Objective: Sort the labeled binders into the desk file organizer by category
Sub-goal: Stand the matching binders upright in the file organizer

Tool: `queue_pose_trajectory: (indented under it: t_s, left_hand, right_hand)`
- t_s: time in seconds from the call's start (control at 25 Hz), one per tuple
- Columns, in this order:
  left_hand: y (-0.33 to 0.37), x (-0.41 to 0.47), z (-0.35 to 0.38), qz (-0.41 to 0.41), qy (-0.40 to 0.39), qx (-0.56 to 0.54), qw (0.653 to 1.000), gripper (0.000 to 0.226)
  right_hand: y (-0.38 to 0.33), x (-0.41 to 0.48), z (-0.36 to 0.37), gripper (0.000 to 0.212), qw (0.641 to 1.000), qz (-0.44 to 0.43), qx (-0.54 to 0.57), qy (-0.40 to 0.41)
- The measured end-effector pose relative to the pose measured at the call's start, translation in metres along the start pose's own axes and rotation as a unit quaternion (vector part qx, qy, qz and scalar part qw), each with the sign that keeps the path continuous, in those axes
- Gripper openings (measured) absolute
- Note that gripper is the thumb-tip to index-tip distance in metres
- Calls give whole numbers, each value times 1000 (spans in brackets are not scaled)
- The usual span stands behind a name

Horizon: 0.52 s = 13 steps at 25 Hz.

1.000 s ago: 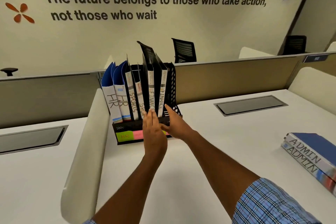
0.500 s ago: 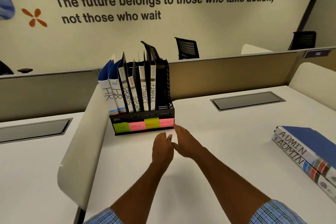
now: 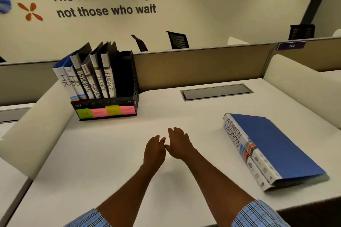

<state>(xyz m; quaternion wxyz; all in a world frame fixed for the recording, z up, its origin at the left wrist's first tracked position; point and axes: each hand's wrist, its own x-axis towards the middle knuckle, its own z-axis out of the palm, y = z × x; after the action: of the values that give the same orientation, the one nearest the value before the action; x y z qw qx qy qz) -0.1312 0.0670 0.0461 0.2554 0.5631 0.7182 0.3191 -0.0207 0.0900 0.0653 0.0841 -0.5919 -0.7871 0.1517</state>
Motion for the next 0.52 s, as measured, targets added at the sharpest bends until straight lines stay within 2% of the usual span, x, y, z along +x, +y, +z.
queue_pose_trajectory:
  t_s: [0.24, 0.52]
  left_hand:
    - [64, -50, 76, 28, -44, 22, 998, 42]
    - [118, -74, 135, 53, -95, 22, 994, 41]
  right_hand:
    - [110, -56, -16, 68, 993, 111, -11, 44]
    - [201, -102, -38, 71, 961, 252, -71, 85]
